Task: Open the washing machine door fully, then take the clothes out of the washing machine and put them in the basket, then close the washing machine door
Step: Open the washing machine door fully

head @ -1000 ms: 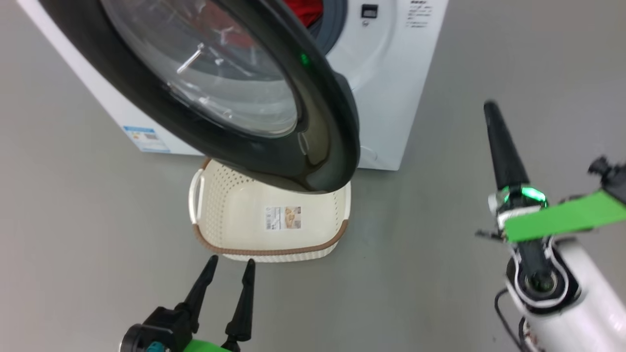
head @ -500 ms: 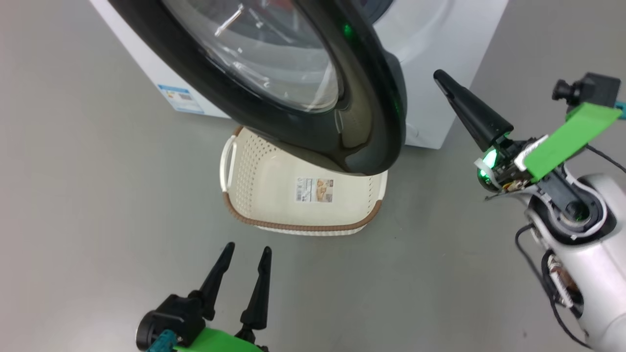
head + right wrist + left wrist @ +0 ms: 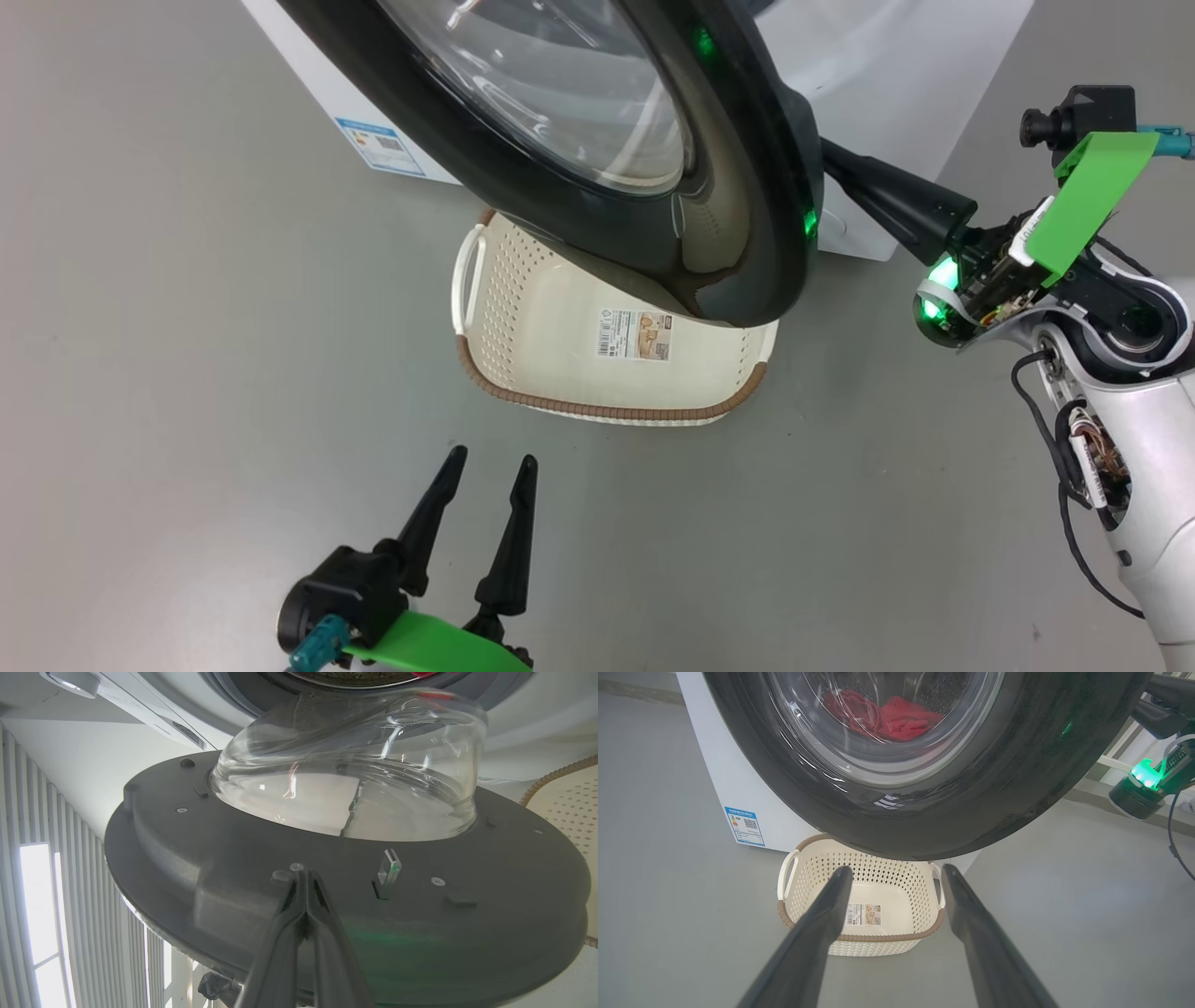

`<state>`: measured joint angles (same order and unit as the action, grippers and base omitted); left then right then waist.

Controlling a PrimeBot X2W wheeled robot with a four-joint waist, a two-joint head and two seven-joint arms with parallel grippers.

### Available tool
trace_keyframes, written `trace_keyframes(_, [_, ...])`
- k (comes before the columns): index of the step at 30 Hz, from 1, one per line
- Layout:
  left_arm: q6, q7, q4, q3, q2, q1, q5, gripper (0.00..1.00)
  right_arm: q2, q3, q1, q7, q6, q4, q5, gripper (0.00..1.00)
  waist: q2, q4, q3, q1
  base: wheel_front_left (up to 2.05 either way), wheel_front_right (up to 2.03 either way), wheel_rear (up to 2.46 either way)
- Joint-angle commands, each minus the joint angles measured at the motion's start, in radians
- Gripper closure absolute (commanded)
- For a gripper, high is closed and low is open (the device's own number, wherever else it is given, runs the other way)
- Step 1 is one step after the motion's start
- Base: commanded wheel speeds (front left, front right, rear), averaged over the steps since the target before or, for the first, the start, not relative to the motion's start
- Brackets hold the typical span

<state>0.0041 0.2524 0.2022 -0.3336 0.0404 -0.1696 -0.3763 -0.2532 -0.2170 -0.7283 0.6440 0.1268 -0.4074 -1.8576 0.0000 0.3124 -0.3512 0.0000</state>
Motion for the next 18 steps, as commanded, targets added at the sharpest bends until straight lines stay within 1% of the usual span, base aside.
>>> trace_keyframes(1, [0.008, 0.009, -0.026, 0.022, 0.01, -0.022, -0.008, 0.0, 0.021, -0.004, -0.023, 0.025, 0.004, 0.014, 0.001, 1.0, 0.0, 0.006, 0.0, 0.0, 0.0, 0.0, 0.0])
trace_keyframes(7, [0.012, 0.009, -0.027, 0.014, 0.01, -0.019, -0.017, 0.0, 0.056, 0.007, -0.003, 0.081, 0.004, 0.003, 0.042, 1.0, 0.0, 0.026, 0.019, 0.0, 0.0, 0.0, 0.0])
trace_keyframes(18, [0.017, 0.009, -0.03, 0.023, 0.01, 0.012, -0.008, 0.0, 0.115, 0.01, 0.071, 0.133, 0.004, 0.015, 0.104, 1.0, 0.0, 0.076, 0.078, 0.0, 0.0, 0.0, 0.0])
